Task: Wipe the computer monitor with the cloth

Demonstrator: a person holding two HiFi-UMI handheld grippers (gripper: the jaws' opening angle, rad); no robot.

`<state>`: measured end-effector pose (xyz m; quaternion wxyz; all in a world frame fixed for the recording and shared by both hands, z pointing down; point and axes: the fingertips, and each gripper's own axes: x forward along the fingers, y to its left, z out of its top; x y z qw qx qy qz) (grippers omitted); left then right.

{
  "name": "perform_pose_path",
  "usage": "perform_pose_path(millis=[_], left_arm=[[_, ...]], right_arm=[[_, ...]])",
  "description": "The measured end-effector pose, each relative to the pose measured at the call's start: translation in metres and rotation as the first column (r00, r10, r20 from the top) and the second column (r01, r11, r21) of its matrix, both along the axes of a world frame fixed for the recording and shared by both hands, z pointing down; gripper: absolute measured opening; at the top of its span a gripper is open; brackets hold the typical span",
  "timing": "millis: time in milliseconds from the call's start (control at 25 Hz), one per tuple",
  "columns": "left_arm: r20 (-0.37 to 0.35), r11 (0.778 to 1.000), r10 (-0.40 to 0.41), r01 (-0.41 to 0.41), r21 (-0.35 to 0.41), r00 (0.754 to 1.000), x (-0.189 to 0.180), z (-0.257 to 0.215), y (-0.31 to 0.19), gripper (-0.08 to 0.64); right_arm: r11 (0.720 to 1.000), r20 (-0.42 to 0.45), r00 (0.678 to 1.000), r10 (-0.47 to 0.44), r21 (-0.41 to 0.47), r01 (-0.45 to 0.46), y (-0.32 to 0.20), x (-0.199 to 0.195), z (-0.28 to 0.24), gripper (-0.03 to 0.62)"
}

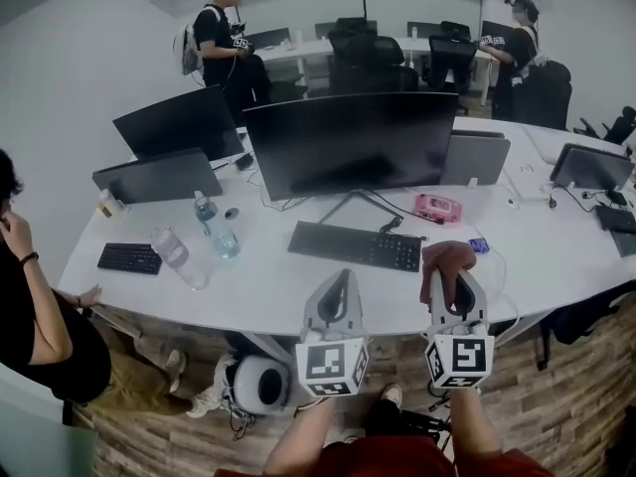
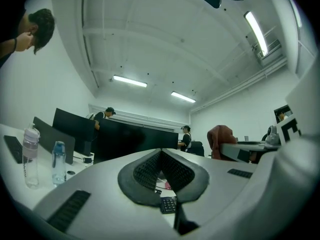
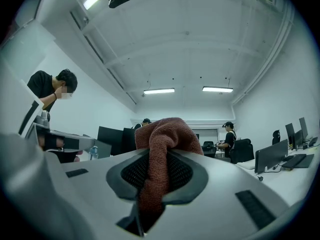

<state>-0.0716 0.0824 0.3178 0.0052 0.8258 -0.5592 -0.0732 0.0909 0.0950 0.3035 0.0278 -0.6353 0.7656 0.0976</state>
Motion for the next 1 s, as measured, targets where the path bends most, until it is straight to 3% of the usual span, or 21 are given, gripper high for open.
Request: perform_pose_path(millis=[640,1000], left_arm=[[0.024,1.000,0.009,-0.009,0.017,1.000,0.107,-0.016,-0.142,0.023],[0.033,1.000,0.009,-0.008,-0.015,0.999,0.126,-0.007,-0.173,0.023]], right_arm=[[1.000,0.011,1.000,-0.006,0.005,0.005,-0.138,0.100,-0.007,0.077],[1.000,0.042,0.999,0.007,-0.017,-0.006,-0.169,0.124,0.005,0.077]])
